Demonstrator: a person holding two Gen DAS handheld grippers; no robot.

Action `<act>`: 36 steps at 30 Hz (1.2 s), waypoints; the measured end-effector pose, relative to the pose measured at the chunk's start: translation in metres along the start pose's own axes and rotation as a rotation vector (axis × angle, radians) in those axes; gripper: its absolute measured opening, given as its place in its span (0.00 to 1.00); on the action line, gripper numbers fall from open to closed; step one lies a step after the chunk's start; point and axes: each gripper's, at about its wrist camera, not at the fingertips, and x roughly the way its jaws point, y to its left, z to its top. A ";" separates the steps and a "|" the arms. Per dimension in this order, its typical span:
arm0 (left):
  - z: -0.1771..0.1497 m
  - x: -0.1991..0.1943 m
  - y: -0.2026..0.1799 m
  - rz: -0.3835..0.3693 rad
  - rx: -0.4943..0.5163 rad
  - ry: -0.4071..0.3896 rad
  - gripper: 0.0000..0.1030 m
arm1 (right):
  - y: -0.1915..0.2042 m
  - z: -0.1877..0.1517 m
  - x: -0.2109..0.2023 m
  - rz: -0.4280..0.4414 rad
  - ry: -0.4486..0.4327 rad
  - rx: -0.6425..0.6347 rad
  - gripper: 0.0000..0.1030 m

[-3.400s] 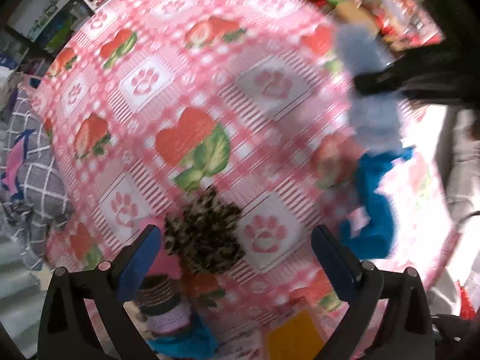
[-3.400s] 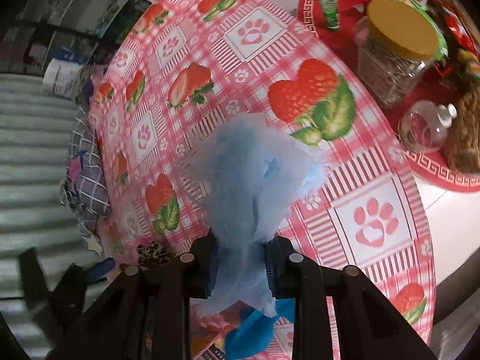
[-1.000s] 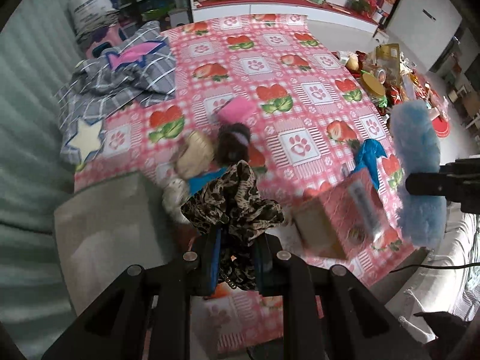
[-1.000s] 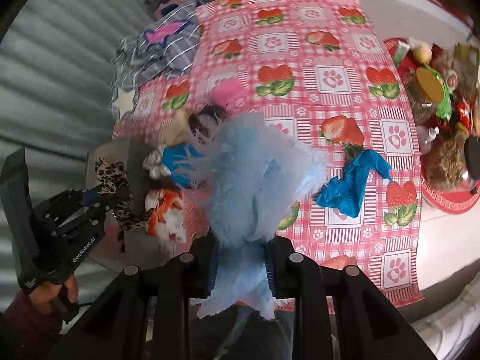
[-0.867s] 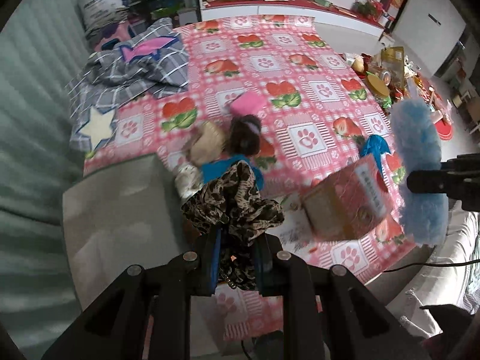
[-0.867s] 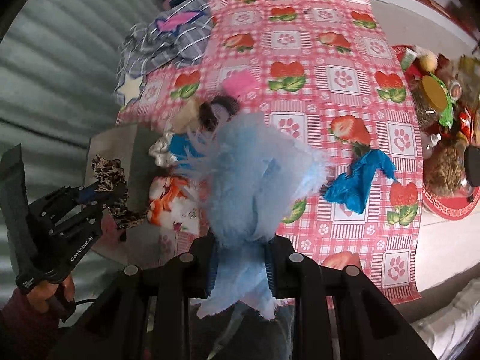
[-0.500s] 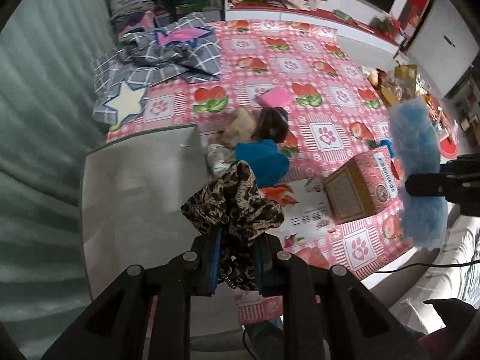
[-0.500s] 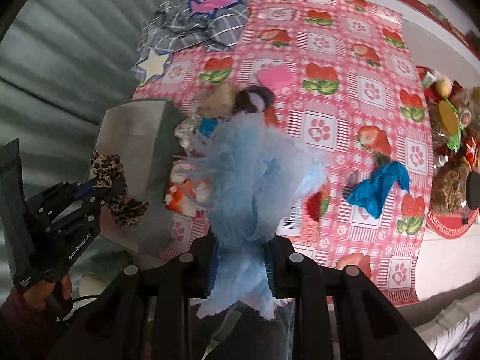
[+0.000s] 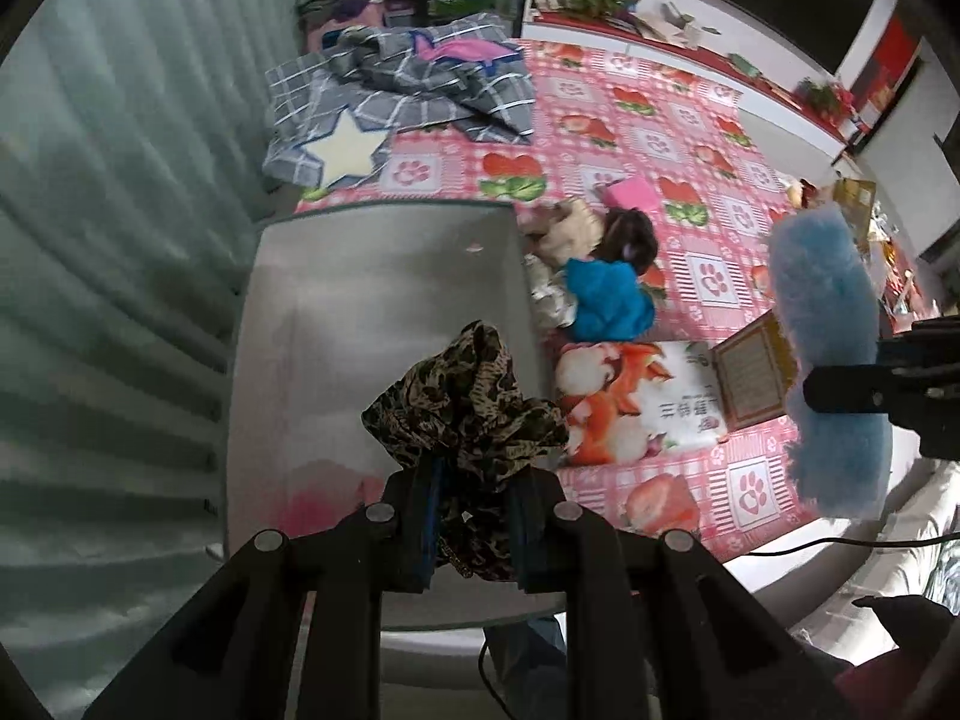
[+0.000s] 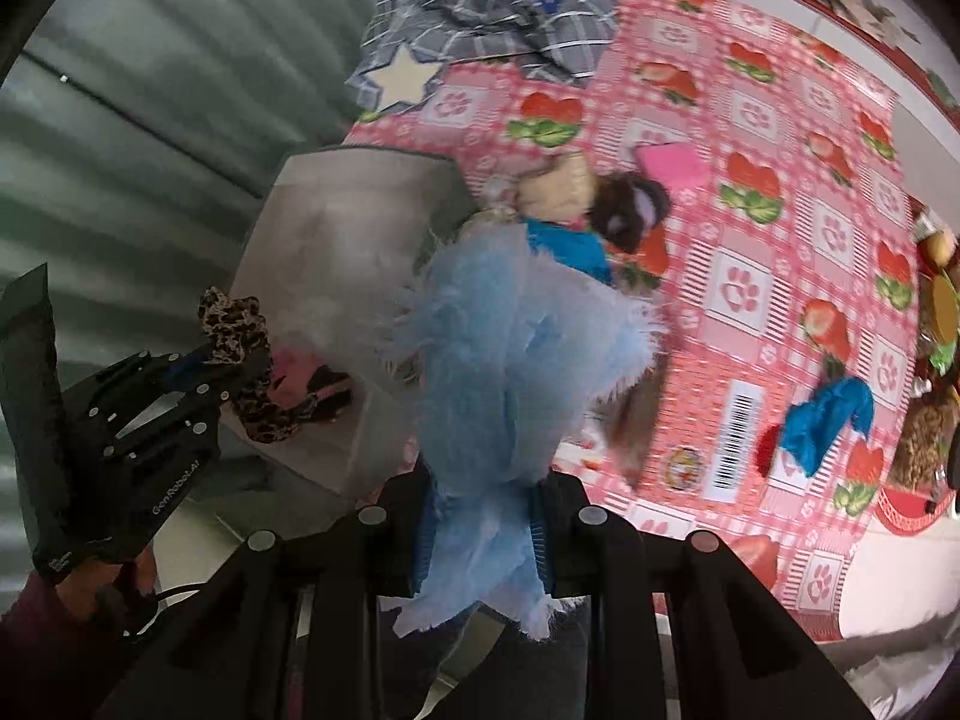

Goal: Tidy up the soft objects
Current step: 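Carry the leopard scrunchie and blue duster over the white box with both tools, then lower the leopard scrunchie and blue duster into the box with both tools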

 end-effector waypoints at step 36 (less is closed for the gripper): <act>-0.015 0.006 0.038 0.025 -0.077 0.046 0.21 | 0.065 0.027 0.038 0.072 0.080 -0.141 0.27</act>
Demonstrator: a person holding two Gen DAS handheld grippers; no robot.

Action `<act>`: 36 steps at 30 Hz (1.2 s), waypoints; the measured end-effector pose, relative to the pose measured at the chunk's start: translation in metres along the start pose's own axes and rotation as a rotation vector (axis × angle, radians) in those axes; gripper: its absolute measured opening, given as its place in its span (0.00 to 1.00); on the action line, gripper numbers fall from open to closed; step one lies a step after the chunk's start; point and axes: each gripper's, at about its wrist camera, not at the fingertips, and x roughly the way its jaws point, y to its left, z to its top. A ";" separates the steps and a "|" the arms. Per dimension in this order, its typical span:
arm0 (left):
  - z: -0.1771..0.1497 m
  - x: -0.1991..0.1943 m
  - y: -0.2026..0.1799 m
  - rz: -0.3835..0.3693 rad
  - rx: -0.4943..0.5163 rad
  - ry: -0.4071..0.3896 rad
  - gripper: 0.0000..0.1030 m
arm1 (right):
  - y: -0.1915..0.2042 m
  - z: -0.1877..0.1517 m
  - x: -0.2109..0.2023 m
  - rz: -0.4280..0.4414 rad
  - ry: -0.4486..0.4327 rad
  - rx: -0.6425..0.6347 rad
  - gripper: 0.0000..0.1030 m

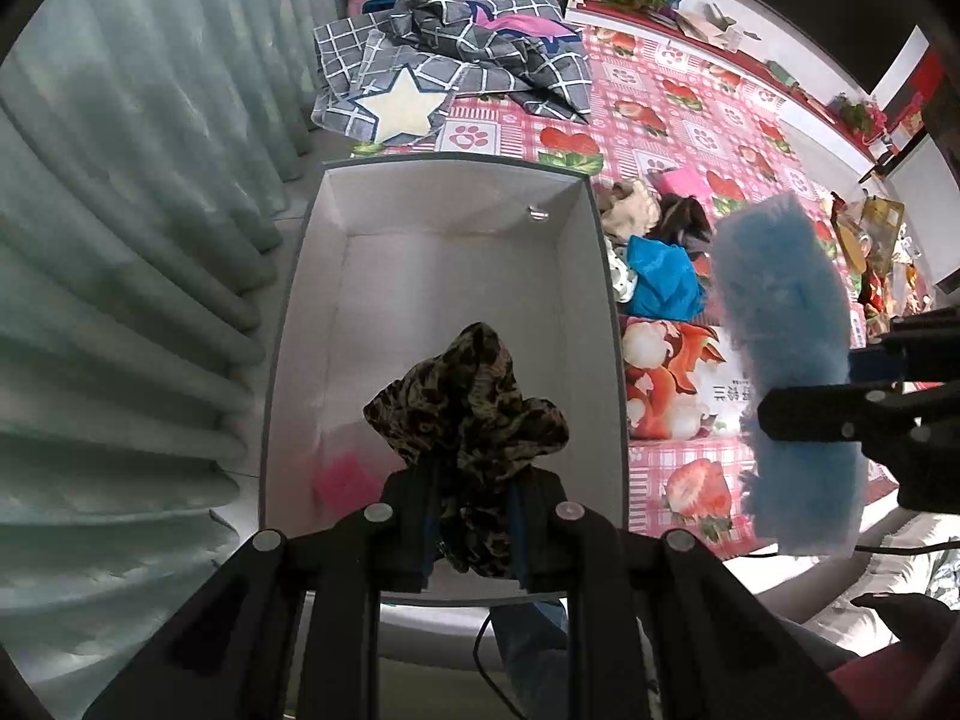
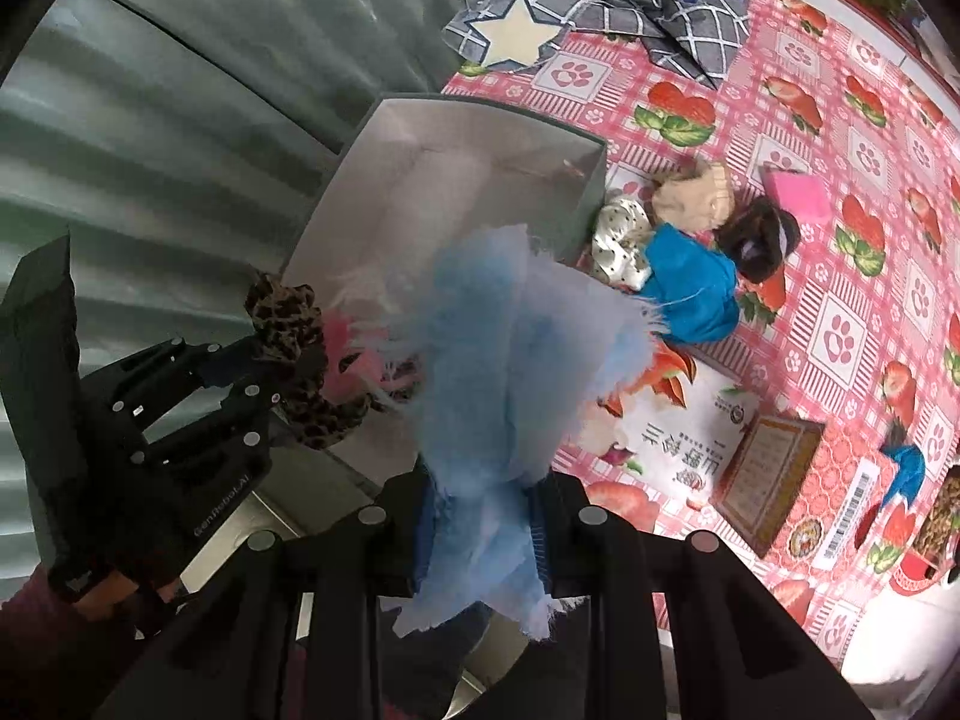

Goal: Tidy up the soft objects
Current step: 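Lower the leopard scrunchie and blue duster into the box with both tools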

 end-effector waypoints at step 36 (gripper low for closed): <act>0.033 0.028 0.036 0.052 -0.070 0.041 0.21 | 0.015 0.066 0.042 0.033 0.066 -0.028 0.27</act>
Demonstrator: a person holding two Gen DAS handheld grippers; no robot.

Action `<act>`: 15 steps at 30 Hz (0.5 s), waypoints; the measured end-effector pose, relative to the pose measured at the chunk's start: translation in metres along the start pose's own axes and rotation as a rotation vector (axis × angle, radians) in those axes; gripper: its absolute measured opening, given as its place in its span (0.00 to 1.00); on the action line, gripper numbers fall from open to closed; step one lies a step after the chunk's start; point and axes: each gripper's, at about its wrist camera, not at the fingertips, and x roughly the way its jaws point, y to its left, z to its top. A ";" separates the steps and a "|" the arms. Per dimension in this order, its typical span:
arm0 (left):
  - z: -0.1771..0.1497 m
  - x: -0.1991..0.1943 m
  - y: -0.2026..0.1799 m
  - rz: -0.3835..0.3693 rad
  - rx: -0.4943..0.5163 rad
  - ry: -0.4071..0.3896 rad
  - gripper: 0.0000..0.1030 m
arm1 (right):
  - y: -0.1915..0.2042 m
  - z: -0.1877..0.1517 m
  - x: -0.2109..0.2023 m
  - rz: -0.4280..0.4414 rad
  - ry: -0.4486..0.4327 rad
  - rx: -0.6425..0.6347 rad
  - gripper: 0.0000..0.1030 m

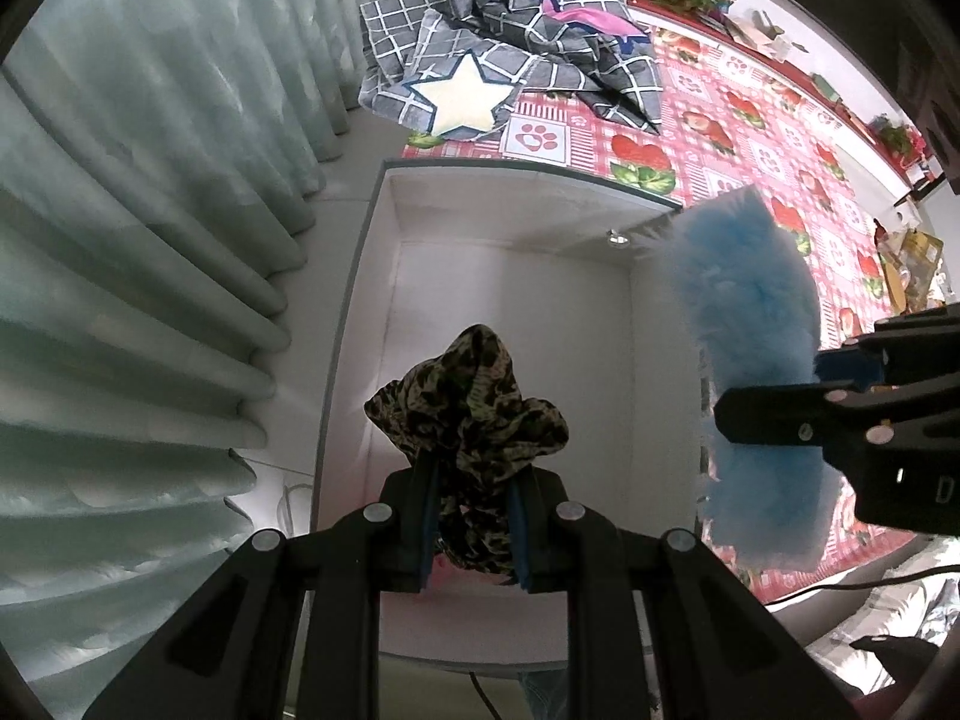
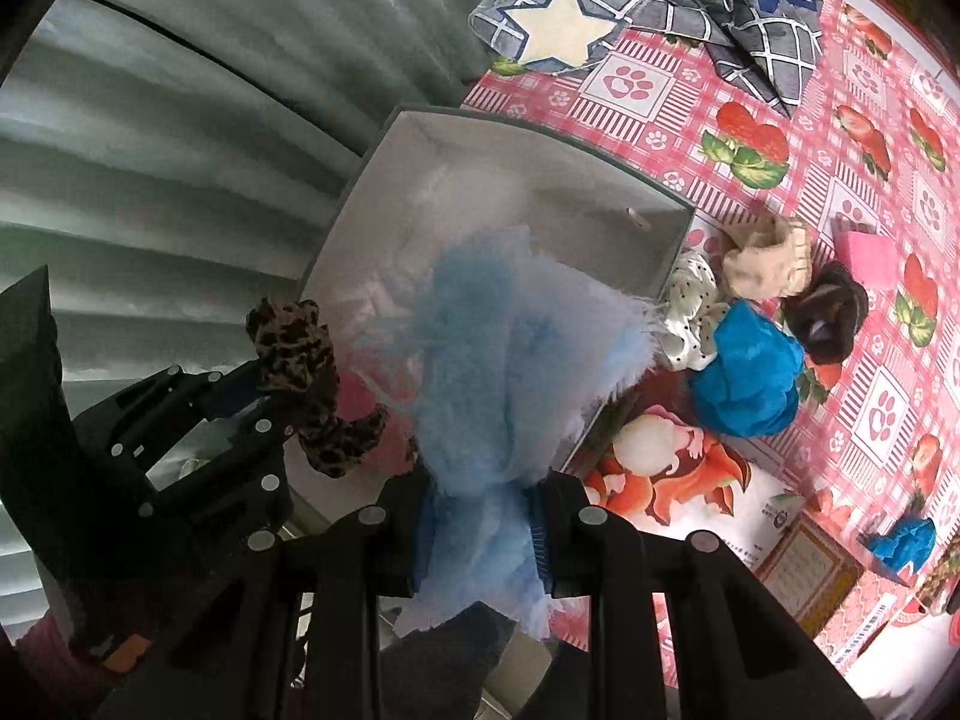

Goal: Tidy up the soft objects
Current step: 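Lower the leopard scrunchie and blue duster into the box with both tools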

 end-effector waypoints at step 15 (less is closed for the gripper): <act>0.005 0.016 -0.002 0.002 0.000 0.039 0.21 | -0.009 0.013 0.010 -0.003 0.021 0.017 0.27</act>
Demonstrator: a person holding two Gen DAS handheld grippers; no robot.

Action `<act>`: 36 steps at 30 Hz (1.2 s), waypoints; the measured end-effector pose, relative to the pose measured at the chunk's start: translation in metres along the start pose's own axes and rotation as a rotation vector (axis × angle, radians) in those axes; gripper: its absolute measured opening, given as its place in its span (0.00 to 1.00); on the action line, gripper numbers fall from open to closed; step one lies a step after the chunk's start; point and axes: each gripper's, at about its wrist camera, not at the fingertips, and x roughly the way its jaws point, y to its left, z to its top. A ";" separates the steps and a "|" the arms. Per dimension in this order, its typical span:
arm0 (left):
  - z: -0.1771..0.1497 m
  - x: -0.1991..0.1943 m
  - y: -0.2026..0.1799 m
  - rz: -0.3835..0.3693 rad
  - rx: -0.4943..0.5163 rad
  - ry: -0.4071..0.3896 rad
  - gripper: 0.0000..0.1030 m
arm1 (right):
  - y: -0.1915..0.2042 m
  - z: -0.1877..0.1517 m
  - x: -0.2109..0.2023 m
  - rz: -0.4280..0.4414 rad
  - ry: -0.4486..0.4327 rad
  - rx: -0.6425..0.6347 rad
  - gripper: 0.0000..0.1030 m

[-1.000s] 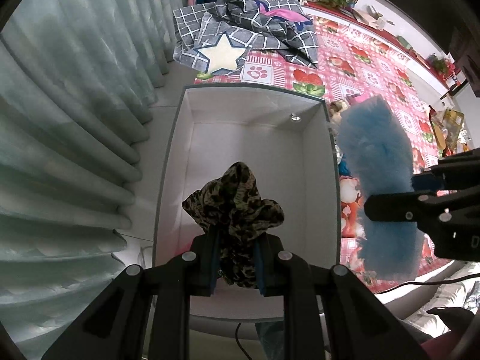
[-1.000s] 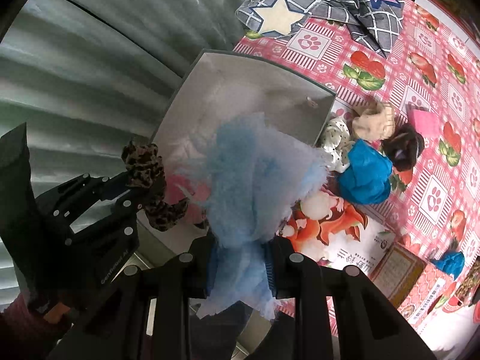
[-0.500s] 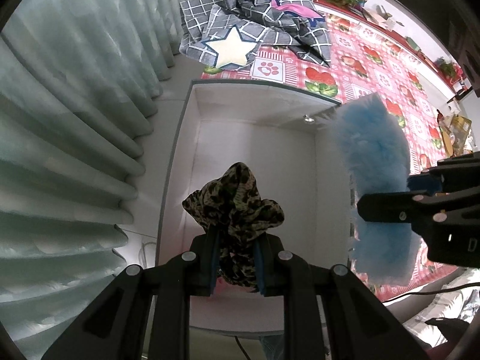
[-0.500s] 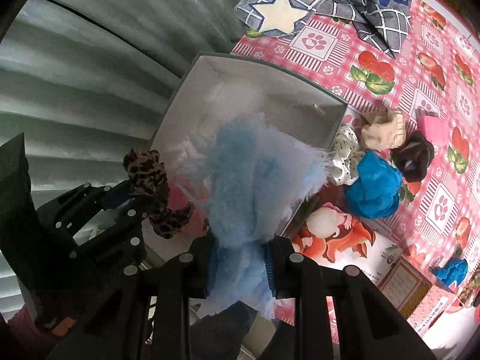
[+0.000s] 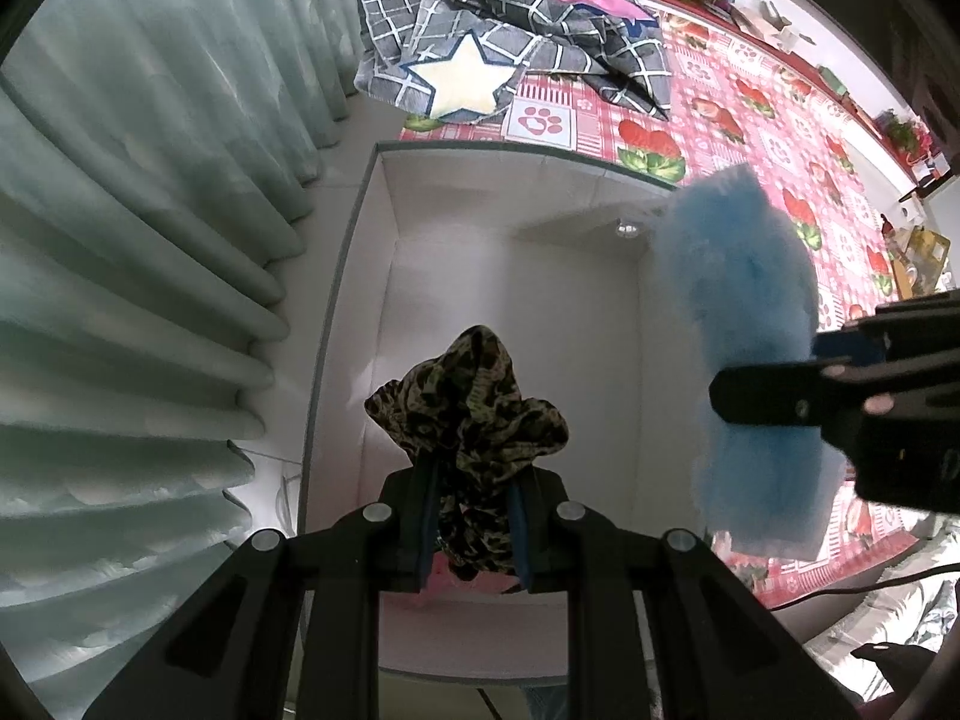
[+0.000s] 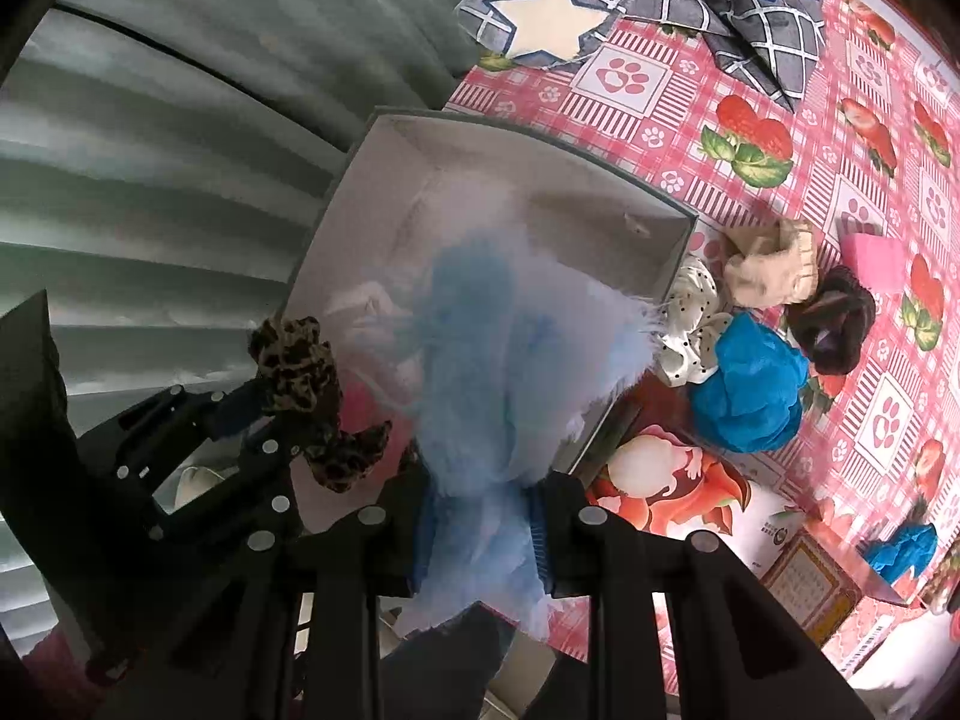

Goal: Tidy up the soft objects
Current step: 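Lower the leopard scrunchie and blue duster into the box with both tools, then open both tools to release the items and lift away from the box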

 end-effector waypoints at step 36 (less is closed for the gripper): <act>-0.002 -0.002 -0.010 0.003 0.015 -0.017 0.76 | 0.002 0.008 0.003 0.036 -0.045 0.026 0.58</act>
